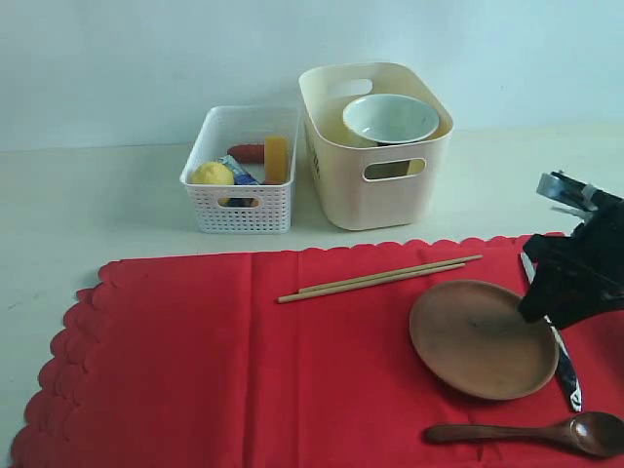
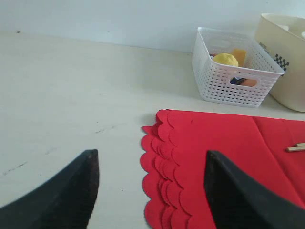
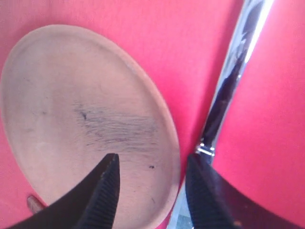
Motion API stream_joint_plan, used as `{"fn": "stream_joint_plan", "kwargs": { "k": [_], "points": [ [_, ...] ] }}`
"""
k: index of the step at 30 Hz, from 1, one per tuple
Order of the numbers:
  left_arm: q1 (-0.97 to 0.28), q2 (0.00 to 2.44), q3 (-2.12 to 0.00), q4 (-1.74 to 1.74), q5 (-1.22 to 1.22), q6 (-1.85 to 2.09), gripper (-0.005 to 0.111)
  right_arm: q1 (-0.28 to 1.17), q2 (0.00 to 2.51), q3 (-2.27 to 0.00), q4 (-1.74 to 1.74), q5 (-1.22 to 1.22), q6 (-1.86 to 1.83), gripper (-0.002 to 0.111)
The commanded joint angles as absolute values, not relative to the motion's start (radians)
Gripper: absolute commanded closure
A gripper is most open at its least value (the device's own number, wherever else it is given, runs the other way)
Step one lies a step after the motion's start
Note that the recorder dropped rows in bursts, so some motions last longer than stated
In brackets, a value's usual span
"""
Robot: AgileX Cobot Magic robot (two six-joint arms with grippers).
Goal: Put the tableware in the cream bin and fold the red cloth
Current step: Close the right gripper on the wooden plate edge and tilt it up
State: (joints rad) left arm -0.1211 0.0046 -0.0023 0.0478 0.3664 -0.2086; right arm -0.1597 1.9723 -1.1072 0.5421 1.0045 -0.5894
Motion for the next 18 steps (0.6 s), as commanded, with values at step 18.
{"fn": "stream_joint_plan", "kwargs": {
  "k": [18],
  "points": [
    [-0.118,0.000,0.000,0.041,0.360,-0.214,0.045,-0.164,2.026,-1.101,0.588,0.990,-0.579,0.065]
  ]
}}
